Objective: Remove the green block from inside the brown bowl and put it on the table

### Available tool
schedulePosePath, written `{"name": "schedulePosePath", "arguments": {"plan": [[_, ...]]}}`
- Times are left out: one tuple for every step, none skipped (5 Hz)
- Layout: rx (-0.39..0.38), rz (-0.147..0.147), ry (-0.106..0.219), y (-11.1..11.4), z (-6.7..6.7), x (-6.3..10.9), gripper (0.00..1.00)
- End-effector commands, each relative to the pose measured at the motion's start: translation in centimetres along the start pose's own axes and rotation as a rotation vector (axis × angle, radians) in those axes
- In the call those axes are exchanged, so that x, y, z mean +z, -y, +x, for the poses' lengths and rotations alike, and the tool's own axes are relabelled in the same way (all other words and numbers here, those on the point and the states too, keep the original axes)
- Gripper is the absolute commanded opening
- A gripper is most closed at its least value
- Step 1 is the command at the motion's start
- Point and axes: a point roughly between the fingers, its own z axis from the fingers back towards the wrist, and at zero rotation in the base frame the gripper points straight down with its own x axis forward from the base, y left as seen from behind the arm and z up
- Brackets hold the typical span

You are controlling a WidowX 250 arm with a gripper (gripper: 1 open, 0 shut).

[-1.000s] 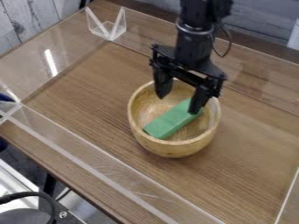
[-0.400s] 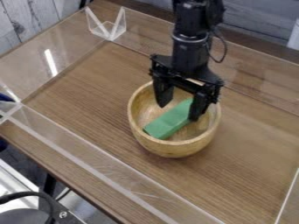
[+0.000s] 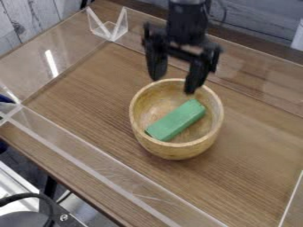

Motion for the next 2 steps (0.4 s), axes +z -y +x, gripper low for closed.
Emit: {"name": "schedulePosePath", "arguments": {"plan": [[-0.088, 0.007, 0.04, 0.4, -0.1, 0.5, 1.0], [-0.15, 0.006, 0.012, 0.6, -0.8, -0.9, 1.0]]}}
